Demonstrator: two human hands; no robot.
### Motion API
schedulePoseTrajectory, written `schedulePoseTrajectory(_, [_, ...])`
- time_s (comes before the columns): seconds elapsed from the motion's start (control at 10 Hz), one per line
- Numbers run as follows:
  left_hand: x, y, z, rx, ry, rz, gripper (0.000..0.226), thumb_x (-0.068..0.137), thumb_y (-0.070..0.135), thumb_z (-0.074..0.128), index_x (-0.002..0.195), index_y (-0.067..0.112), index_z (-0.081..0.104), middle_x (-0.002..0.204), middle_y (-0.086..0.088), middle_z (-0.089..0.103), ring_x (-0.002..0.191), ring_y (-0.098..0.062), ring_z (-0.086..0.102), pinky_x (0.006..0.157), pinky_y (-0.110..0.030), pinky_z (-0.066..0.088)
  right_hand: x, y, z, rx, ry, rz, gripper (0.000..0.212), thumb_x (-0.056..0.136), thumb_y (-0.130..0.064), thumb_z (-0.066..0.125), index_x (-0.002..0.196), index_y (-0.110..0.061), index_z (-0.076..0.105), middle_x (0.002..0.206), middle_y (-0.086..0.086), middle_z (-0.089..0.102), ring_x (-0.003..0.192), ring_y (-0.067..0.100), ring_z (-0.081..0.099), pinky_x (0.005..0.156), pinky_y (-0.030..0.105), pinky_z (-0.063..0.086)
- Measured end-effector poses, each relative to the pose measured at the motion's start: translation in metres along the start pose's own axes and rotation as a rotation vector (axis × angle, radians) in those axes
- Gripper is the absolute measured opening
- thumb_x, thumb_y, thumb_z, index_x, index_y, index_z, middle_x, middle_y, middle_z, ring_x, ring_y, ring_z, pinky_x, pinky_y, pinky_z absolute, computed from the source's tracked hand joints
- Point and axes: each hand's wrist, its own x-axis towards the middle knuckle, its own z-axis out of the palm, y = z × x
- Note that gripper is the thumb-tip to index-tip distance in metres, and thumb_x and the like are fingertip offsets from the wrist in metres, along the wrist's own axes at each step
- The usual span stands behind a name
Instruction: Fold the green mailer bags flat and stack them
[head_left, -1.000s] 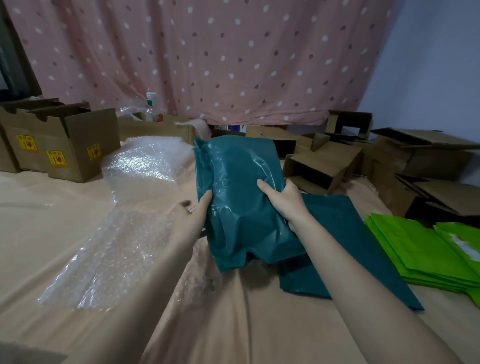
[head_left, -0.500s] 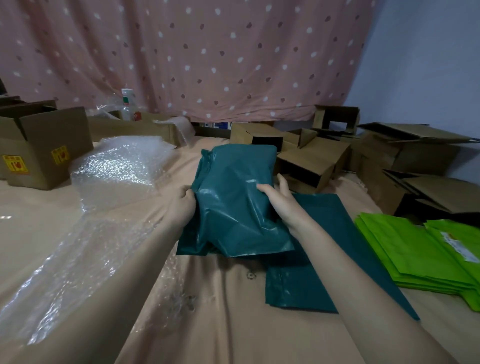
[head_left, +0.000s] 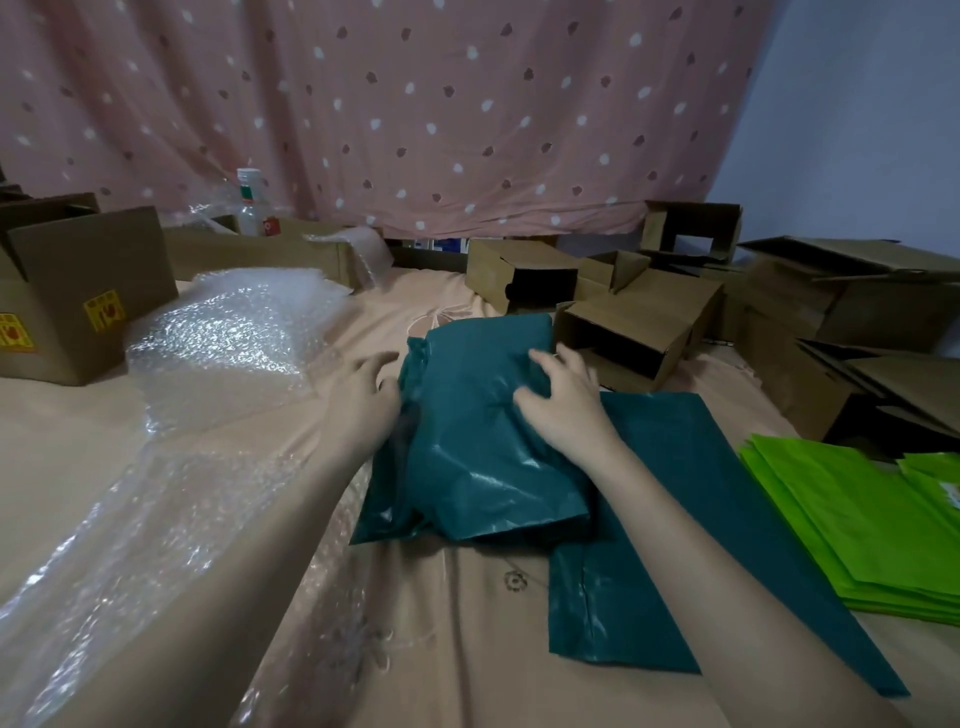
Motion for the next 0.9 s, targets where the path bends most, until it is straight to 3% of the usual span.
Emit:
schedulePoseTrajectory(0.1, [0.001,0.022,0.008,0.138,-0.060,0.223,0.046,0.098,0.029,0.032,0.143,0.018,0.037,0.153,-0.004,0.027,0.141,-0.018,0.021,0.113,-0.026,0.012,0.010,-0.007,0.006,-0.068,0.003,-0.081,0.055,0.098,-0.039,0.034,0.149,-0.026,0.019,0.160,-0.002,0.002,0.146,0.021,-0.001,0.118,0.040,0.005])
schedulePoseTrajectory(0.2, [-0.002,0.030,0.030,0.250,-0.299,0.272,0.048,0.100,0.035,0.031,0.147,0.027,0.024,0.159,0.000,0.008,0.146,-0.019,0.007,0.118,-0.034,0.005,0.015,0.003,0.025,-0.199,-0.149,-0.095,0.058,0.099,-0.048,0.023,0.151,-0.027,0.009,0.160,-0.001,-0.005,0.147,0.019,-0.007,0.120,0.042,0.001])
schedulePoseTrajectory(0.3, [-0.005,0.024,0.040,0.252,-0.350,0.266,0.049,0.100,0.038,0.029,0.148,0.030,0.022,0.159,0.004,0.004,0.146,-0.017,0.004,0.118,-0.032,0.005,0.014,0.016,0.034,-0.102,-0.203,-0.054,0.060,0.100,-0.047,0.024,0.151,-0.026,0.004,0.160,-0.003,-0.008,0.147,0.015,-0.008,0.119,0.038,0.002])
schedulePoseTrajectory(0.5, [-0.012,0.015,0.042,0.298,-0.304,0.269,0.051,0.100,0.043,0.026,0.149,0.033,0.018,0.159,0.005,0.000,0.146,-0.015,0.003,0.118,-0.033,0.008,0.011,0.014,0.040,-0.022,-0.207,-0.050,0.062,0.099,-0.046,0.027,0.151,-0.025,0.000,0.159,-0.003,-0.015,0.147,0.014,-0.008,0.118,0.039,0.006])
schedulePoseTrajectory(0.6, [-0.012,0.014,0.042,0.461,-0.279,0.287,0.053,0.099,0.046,0.019,0.150,0.032,0.010,0.159,0.004,-0.002,0.146,-0.016,0.000,0.119,-0.040,0.005,0.010,0.013,0.039,-0.067,-0.216,-0.034,0.062,0.099,-0.048,0.023,0.151,-0.025,-0.003,0.159,-0.001,-0.016,0.147,0.015,-0.009,0.118,0.041,0.006])
schedulePoseTrajectory(0.7, [-0.016,0.020,0.041,0.589,-0.218,0.288,0.057,0.098,0.047,0.013,0.151,0.027,0.001,0.159,0.000,-0.008,0.146,-0.017,-0.008,0.116,-0.045,-0.004,0.005,0.008,0.032,-0.290,-0.218,0.007,0.065,0.097,-0.056,0.013,0.150,-0.025,-0.008,0.159,0.003,-0.015,0.146,0.019,-0.012,0.117,0.050,0.001])
schedulePoseTrajectory(0.8, [-0.022,0.024,0.036,0.679,-0.133,0.353,0.070,0.087,0.056,-0.007,0.150,0.026,-0.002,0.158,-0.004,-0.012,0.146,-0.020,-0.010,0.115,-0.048,-0.004,-0.001,-0.001,0.022,-0.451,-0.166,-0.007,0.067,0.094,-0.061,0.007,0.149,-0.028,-0.012,0.159,0.005,-0.013,0.147,0.023,-0.010,0.116,0.053,0.000])
schedulePoseTrajectory(0.9, [-0.028,0.032,0.026,0.636,-0.084,0.367,0.067,0.091,0.058,-0.002,0.150,0.028,-0.002,0.158,-0.002,-0.012,0.146,-0.021,-0.008,0.115,-0.049,-0.002,-0.010,-0.007,0.005,-0.356,-0.073,-0.043,0.065,0.095,-0.060,0.011,0.150,-0.031,-0.009,0.160,0.005,-0.008,0.147,0.023,-0.002,0.117,0.051,0.006])
